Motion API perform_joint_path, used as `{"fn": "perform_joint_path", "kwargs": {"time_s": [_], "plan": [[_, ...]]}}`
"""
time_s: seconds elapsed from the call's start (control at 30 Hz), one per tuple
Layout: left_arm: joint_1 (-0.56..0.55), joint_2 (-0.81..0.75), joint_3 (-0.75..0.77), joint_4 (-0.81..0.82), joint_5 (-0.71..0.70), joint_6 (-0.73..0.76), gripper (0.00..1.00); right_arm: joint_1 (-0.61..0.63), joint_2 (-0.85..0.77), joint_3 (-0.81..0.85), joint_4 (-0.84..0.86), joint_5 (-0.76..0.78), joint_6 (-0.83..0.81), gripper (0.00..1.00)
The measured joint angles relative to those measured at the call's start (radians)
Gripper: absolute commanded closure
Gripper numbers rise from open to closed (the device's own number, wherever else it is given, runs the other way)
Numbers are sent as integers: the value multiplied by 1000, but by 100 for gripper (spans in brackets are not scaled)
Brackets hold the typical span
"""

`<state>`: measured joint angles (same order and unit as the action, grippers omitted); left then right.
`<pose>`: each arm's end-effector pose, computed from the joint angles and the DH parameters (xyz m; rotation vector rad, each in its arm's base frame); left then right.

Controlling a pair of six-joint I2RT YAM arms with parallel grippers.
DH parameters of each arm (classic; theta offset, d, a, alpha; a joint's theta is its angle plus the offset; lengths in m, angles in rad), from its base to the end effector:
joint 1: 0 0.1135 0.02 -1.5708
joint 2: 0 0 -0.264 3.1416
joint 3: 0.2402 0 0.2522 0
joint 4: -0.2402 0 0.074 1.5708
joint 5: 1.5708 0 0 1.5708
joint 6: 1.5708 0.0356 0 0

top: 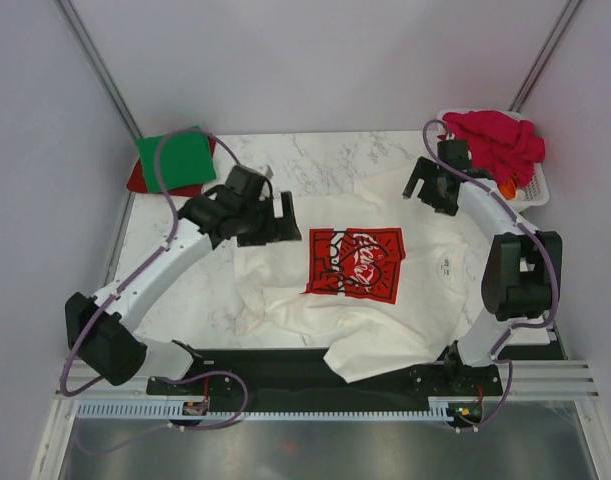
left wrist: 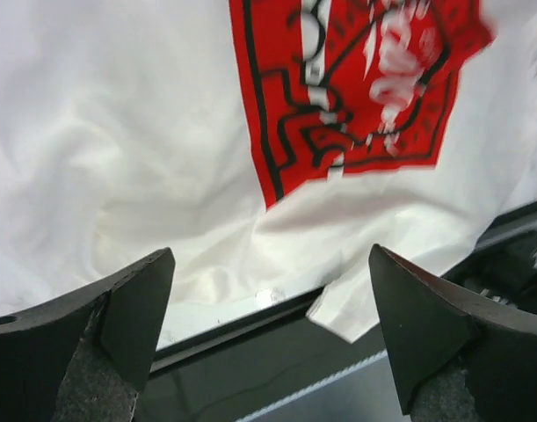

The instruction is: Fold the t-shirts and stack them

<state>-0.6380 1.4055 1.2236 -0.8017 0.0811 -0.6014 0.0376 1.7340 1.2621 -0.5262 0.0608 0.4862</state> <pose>0.2304 -0.1744 0.2975 0.0812 2.6542 -0.5539 0.3675 0.0117 0.2240 0.5942 2.5011 0.1205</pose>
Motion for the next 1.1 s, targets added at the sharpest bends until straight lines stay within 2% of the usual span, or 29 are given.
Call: {"fn": "perform_joint_path", "kwargs": {"time_s": [0.1,0.17,0.27,0.4,0.5,0.67,0.9,1.0,1.1], "plan": [[130,-31,101,-3,-27,11,0,29,8,143,-3,-43,-21,2],[217,5,145,-7,-49,53,0,49,51,278,0,-68,-40,2],[309,146,206,-12,-84,111,0,64,194,536,-21,-87,-66,2],[354,385,298,-15,-88,148,0,63,453,876,-52,-89,-84,2],[380,531,370,-18,-74,159,0,62,608,1010,-93,-86,-92,2],[423,666,472,-13,-61,161,0,66,758,1037,-172,-47,-104,2],[451,726,497,-4,-64,161,0,96,807,1044,-190,8,-126,2],[450,748,495,-1,-64,161,1,109,807,1028,-183,26,-131,7],[449,771,492,4,-77,161,7,114,806,1009,-161,47,-143,28]]}}
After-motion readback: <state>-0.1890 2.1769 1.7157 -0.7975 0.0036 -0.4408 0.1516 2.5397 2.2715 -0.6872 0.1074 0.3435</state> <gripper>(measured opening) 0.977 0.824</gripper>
